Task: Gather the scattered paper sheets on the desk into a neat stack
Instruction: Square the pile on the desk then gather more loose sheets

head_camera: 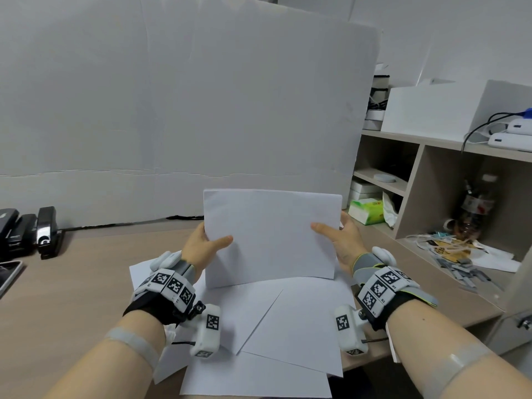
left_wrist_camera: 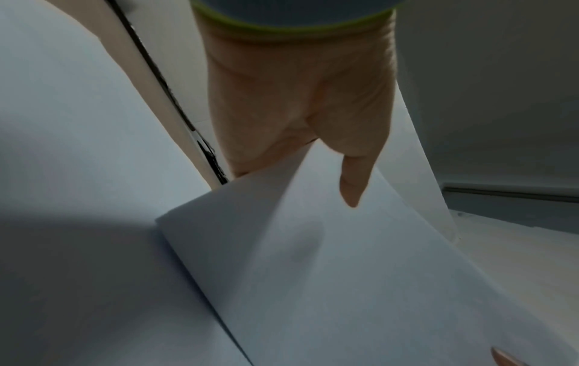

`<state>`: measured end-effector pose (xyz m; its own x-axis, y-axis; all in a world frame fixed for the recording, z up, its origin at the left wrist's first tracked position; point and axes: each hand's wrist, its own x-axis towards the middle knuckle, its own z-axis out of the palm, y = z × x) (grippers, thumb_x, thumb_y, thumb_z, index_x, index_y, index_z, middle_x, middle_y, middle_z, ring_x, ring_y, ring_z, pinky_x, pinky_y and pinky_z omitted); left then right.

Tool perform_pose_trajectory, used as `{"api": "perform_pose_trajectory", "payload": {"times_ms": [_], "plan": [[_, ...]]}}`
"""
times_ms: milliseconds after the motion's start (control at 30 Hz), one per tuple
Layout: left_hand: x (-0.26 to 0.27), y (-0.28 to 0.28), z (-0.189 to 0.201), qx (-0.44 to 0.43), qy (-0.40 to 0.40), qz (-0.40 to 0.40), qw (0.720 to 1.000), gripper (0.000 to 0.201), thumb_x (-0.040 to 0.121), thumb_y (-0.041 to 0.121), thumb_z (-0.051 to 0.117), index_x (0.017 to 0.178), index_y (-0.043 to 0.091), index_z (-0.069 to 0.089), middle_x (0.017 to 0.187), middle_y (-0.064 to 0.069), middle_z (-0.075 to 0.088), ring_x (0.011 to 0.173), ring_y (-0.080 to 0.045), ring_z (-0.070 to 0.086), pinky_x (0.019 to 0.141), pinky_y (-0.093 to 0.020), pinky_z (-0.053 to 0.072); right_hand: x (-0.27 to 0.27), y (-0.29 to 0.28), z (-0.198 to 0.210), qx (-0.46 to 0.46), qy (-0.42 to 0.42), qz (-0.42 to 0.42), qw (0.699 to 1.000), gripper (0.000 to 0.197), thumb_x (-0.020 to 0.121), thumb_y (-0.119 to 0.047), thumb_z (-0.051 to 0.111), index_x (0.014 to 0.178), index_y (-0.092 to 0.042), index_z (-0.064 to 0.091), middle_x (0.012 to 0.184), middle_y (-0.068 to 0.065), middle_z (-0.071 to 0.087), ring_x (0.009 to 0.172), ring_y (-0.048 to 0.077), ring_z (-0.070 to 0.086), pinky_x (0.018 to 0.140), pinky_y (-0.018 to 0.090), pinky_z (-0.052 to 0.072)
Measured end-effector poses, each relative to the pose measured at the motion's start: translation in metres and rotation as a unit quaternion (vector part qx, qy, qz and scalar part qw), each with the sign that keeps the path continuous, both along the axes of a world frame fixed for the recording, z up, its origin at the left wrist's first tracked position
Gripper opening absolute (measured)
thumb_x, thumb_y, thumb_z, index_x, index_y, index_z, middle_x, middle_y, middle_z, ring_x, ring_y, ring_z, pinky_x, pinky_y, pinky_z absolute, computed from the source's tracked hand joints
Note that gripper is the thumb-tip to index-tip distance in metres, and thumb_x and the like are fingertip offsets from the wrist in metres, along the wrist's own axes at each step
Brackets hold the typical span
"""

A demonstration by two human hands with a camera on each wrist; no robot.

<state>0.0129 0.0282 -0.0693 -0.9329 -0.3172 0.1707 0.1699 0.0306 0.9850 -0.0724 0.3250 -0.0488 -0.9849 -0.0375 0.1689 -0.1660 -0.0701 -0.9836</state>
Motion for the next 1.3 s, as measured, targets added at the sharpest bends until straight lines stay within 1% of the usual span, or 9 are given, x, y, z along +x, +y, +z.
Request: {"api": "perform_pose_trajectory", "payload": {"times_ms": [133,267,367,500,567,833,967,1100,1300], "plan": [[0.000,0.001,-0.001,-0.052,0.000,0.040,0.998,0.035,0.084,-0.004,0.070,0.108,0.022,0.064,0.109,-0.001,0.073,0.103,-0.024,0.069,0.098,-0.045,0.051,-0.002,0.006,-0.003,0.061,-0.013,-0.005,0.998,0.064,0.055,-0.034,0.087,0.111,-0.011,0.066,0.105,0.008,0.074,0.097,0.030,0.071,0.089,0.049,0.056],[0.001,0.006,0.009,-0.066,0.037,0.101,0.992,0.028,0.084,-0.004,0.069,0.107,0.012,0.062,0.096,-0.005,0.070,0.089,-0.026,0.066,0.087,-0.042,0.054,0.002,0.008,0.005,0.085,0.021,-0.017,0.996,0.023,0.081,-0.012,0.075,0.103,-0.011,0.067,0.102,0.011,0.074,0.095,0.031,0.070,0.089,0.051,0.056],[0.003,0.006,0.025,-0.044,0.046,0.122,0.991,0.024,0.082,-0.002,0.069,0.101,0.011,0.063,0.090,-0.004,0.069,0.085,-0.024,0.064,0.079,-0.035,0.051,0.006,0.007,0.017,0.072,0.039,0.000,0.997,0.020,0.083,-0.017,0.072,0.102,-0.019,0.065,0.101,0.008,0.074,0.090,0.028,0.070,0.085,0.052,0.055],[0.002,-0.005,0.032,0.005,0.015,0.110,0.994,0.025,0.063,0.009,0.074,0.086,0.018,0.069,0.097,-0.011,0.074,0.092,-0.028,0.069,0.089,-0.045,0.054,0.014,0.003,0.026,0.105,0.044,0.051,0.992,0.008,0.089,-0.018,0.070,0.096,-0.020,0.067,0.097,0.003,0.073,0.087,0.024,0.069,0.083,0.043,0.056],[0.003,-0.008,0.031,0.055,0.000,0.097,0.994,0.021,0.068,0.003,0.073,0.085,0.016,0.070,0.096,-0.012,0.073,0.090,-0.030,0.068,0.088,-0.045,0.053,0.017,0.002,0.026,0.122,0.051,0.060,0.989,0.005,0.089,-0.019,0.070,0.094,-0.020,0.068,0.095,0.004,0.073,0.084,0.025,0.067,0.077,0.040,0.054],[-0.003,0.002,0.024,0.270,-0.110,0.067,0.954,0.037,0.082,0.007,0.073,0.118,0.012,0.064,0.109,-0.009,0.074,0.095,-0.029,0.070,0.096,-0.047,0.053,0.021,-0.021,0.011,-0.016,-0.079,0.002,0.997,0.049,0.082,-0.041,0.075,0.120,-0.015,0.057,0.098,0.006,0.068,0.078,0.020,0.062,0.057,0.028,0.047],[-0.005,0.026,0.031,0.372,-0.140,0.038,0.917,0.021,0.090,0.002,0.066,0.110,0.007,0.065,0.101,-0.010,0.071,0.086,-0.028,0.070,0.089,-0.047,0.055,0.036,-0.048,0.013,-0.055,-0.116,0.098,0.987,0.033,0.086,-0.041,0.071,0.107,-0.018,0.063,0.100,0.012,0.073,0.080,0.026,0.068,0.064,0.033,0.046],[-0.003,0.042,0.034,0.404,-0.148,0.022,0.902,0.027,0.091,0.002,0.064,0.118,0.005,0.063,0.103,-0.013,0.070,0.090,-0.030,0.070,0.088,-0.052,0.054,0.050,-0.071,0.022,-0.110,-0.106,0.143,0.978,0.011,0.093,-0.024,0.056,0.091,-0.015,0.061,0.078,0.009,0.068,0.065,0.024,0.067,0.057,0.031,0.043],[0.002,0.053,0.037,0.418,-0.157,0.016,0.895,0.031,0.094,0.005,0.061,0.125,0.002,0.061,0.102,-0.014,0.070,0.091,-0.032,0.069,0.084,-0.054,0.052,0.051,-0.078,0.030,-0.131,-0.076,0.125,0.980,0.017,0.090,-0.028,0.054,0.081,-0.014,0.058,0.076,0.008,0.056,0.056,0.022,0.054,0.054,0.032,0.044]]}}
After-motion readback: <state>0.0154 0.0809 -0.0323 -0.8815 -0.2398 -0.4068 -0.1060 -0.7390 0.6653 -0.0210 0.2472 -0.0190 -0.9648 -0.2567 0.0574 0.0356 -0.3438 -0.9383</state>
